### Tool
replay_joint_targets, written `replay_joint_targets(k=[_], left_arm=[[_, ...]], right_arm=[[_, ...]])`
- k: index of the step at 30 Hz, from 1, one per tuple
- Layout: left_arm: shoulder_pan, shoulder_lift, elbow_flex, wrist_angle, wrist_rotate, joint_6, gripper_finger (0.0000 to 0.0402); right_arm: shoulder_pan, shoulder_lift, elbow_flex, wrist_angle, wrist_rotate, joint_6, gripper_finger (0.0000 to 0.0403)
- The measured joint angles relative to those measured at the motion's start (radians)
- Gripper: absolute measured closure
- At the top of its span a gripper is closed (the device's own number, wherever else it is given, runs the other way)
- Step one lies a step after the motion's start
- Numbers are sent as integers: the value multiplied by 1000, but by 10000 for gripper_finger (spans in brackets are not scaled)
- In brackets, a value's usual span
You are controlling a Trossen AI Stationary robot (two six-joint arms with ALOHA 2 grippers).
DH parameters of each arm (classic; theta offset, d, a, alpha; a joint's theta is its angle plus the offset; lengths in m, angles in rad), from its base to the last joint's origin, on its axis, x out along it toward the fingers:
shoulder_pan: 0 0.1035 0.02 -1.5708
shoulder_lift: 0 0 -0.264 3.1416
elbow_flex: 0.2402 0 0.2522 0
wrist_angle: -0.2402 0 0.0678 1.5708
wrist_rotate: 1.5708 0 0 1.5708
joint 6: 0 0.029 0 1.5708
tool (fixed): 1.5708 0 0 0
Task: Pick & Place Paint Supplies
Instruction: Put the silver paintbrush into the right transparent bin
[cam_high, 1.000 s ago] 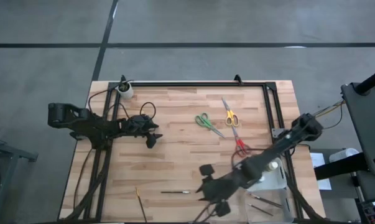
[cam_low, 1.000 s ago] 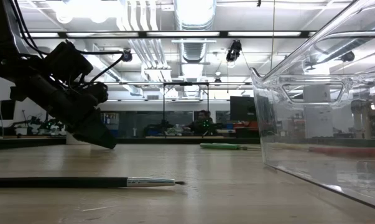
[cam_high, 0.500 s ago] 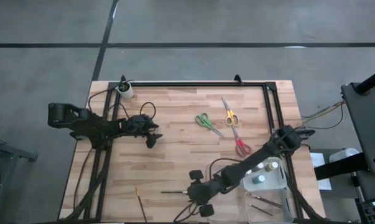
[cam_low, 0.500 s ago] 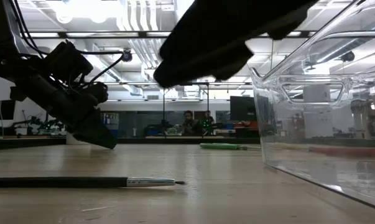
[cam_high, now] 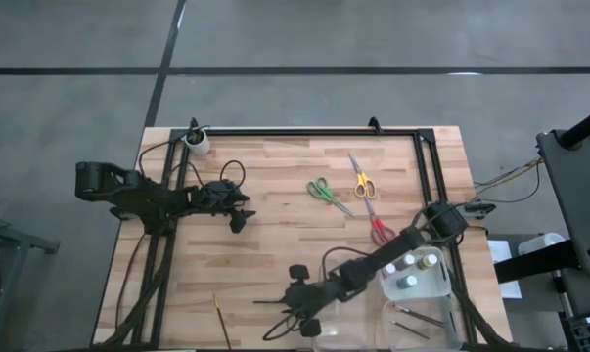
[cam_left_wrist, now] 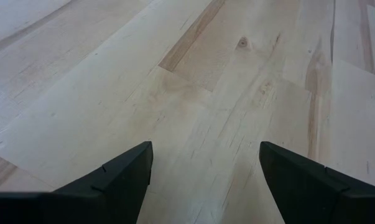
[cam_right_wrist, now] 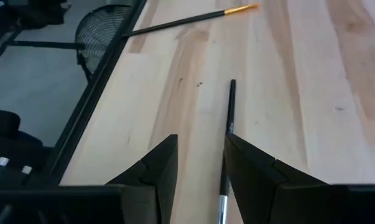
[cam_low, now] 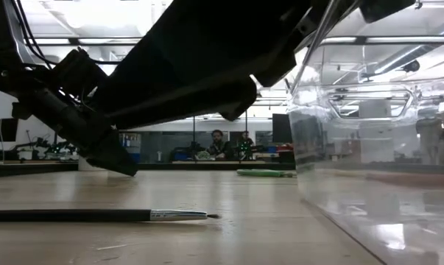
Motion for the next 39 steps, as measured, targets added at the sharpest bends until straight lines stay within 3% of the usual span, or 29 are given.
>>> replay_joint_targets(k=[8,15,21,30,39], left_arm=[[0,0,0,0,0,0,98],[0,0,0,0,0,0,98],[0,0,0,0,0,0,98],[0,0,0,0,0,0,98],[0,0,0,0,0,0,98]], right_arm=[[-2,-22,-1,-49,-17,11,273],[4,-53,0,-217,-136,13,273],[17,-60,-1,-312,-166,12,273],[16,-109,4,-244,-161,13,273],[7,-108,102,-212,-106,0,273]])
